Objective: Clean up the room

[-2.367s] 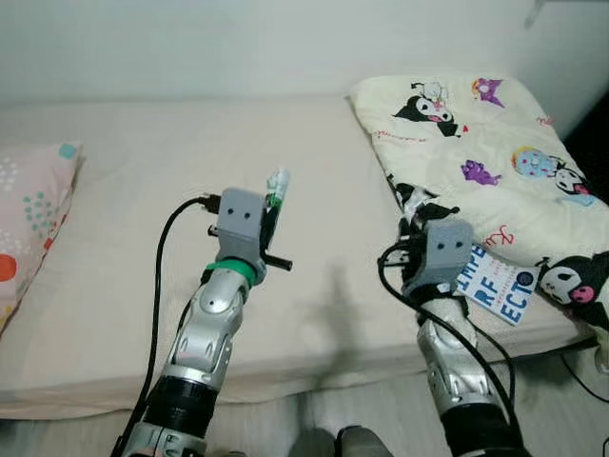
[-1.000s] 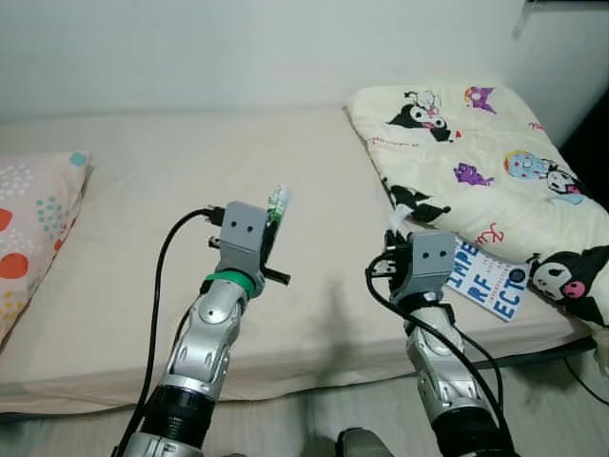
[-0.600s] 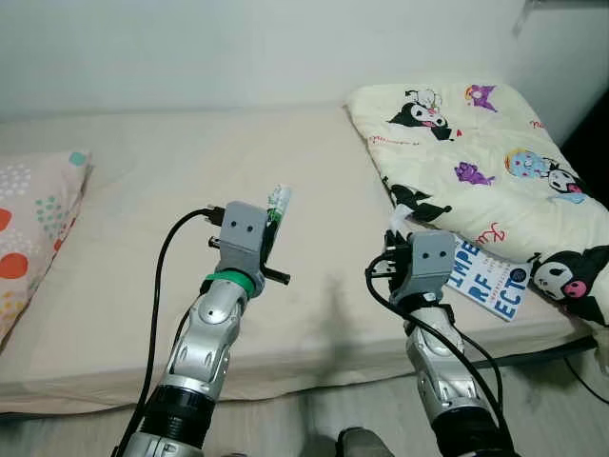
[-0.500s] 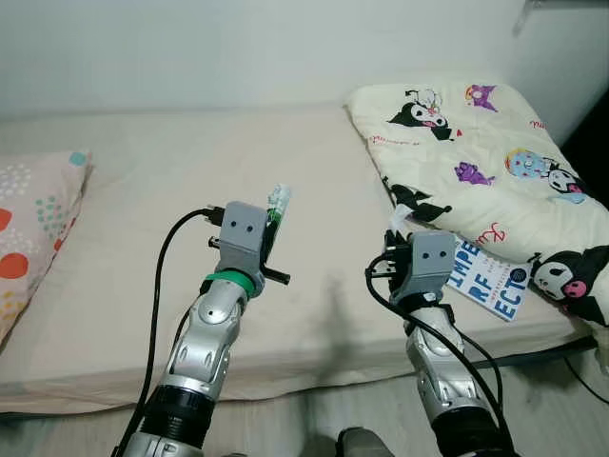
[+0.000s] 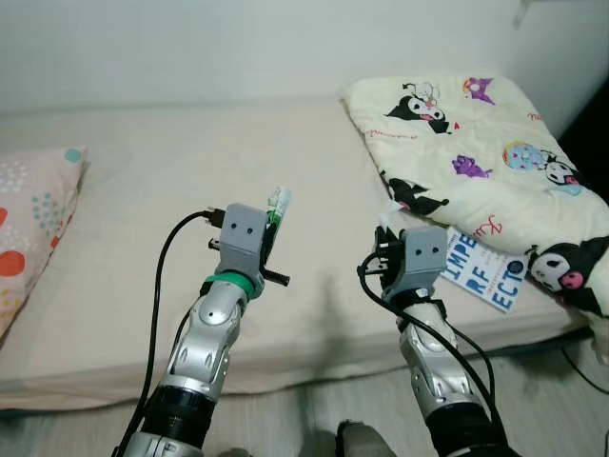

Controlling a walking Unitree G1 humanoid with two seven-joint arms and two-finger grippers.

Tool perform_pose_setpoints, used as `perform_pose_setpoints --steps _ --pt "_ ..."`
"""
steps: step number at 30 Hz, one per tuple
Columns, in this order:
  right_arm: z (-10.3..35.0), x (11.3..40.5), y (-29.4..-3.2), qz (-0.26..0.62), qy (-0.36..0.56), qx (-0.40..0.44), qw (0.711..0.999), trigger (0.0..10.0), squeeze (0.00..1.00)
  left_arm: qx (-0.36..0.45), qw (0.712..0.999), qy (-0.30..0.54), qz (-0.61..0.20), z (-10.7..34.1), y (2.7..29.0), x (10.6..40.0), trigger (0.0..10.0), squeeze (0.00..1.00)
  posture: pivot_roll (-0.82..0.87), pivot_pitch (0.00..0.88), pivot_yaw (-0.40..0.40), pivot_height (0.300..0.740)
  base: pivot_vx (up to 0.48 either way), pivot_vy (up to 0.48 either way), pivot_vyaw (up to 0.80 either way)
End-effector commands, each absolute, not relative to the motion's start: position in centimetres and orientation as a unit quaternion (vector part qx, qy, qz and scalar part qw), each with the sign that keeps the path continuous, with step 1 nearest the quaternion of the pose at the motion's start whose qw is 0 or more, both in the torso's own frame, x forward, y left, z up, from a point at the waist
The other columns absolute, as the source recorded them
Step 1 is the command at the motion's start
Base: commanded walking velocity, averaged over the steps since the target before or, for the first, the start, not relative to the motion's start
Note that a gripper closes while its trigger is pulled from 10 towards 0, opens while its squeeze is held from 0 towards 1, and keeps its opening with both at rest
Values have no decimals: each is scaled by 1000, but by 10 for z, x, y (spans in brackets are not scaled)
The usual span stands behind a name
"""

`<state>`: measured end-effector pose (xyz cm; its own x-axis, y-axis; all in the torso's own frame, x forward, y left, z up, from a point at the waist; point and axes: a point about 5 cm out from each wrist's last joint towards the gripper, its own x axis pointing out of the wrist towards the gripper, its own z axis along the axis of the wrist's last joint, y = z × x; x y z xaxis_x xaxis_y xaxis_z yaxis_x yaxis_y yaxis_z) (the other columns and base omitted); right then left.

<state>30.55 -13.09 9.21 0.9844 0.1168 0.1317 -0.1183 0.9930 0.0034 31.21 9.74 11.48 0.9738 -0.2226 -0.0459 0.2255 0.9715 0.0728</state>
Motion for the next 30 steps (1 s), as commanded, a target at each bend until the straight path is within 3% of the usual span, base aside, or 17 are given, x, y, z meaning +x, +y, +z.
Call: perform_pose_setpoints --steps 1,14,30 --pt "88 305 -130 62 -53 8 997 10000 0 38 992 29 -113 109 98 310 10000 0 -46 10 19 740 -431 0 0" --pt "88 305 -130 71 -51 3 996 10000 0 38 993 28 -111 109 98 310 10000 0 -46 14 19 740 -420 0 0" --pt "87 304 -124 103 -47 32 993 10000 0 49 991 40 -116 106 97 310 10000 0 -44 14 22 740 -58 0 698"
